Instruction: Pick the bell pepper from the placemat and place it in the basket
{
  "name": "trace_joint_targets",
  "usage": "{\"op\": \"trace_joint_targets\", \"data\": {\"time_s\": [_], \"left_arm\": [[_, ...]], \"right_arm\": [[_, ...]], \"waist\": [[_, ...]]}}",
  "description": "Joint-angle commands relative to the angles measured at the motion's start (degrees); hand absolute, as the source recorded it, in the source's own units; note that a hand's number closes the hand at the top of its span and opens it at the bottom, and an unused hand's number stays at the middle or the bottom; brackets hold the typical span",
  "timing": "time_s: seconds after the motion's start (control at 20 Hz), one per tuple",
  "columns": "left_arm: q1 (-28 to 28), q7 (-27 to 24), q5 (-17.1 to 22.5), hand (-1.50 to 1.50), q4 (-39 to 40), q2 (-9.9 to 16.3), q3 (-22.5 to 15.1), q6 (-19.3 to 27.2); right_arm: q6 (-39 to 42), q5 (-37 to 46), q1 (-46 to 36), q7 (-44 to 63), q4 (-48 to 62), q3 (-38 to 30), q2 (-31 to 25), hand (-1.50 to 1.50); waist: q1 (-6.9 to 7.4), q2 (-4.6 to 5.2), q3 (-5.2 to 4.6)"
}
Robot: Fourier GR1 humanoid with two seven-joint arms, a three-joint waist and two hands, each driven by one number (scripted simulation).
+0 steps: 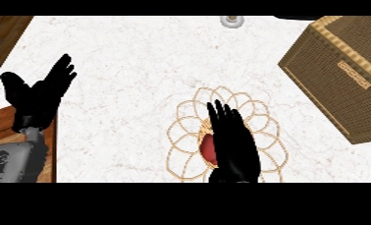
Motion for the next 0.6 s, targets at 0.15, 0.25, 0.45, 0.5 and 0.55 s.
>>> {"op": "trace_joint_targets", "data": {"time_s": [0.15,0.25,0.45,0.5,0.55], "left_arm": [[1.56,-1.41,-0.9,0.0,-1.33,-0.09,1.35,-0.78],[-1.51,-0.11,-3.82,0.0,0.63,-2.96,-0.81,2.02],[-0.19,-2.49,-0.27,0.0,2.55,-0.2,2.91,-2.93],[-0.23,-2.15,-1.95,0.0,2.01,-1.69,2.01,-1.25],[-1.93,-3.14,-3.62,0.0,4.55,-2.42,1.13,-0.17]], "right_arm": [[2.9,1.61,0.95,-4.26,2.4,0.52,-3.28,1.5],[2.69,3.64,2.35,-2.91,1.53,2.14,-1.92,1.5],[-1.81,1.01,-5.21,1.16,11.64,5.32,0.96,1.5],[0.08,4.77,-0.39,-4.49,8.58,2.69,0.38,1.5],[-0.56,4.29,-0.62,-5.36,9.98,1.8,0.37,1.5]], "waist": [[0.06,-0.01,0.0],[-0.13,0.0,0.0],[0.24,0.07,0.0],[-0.04,0.01,0.0],[-0.11,0.04,0.0]]}}
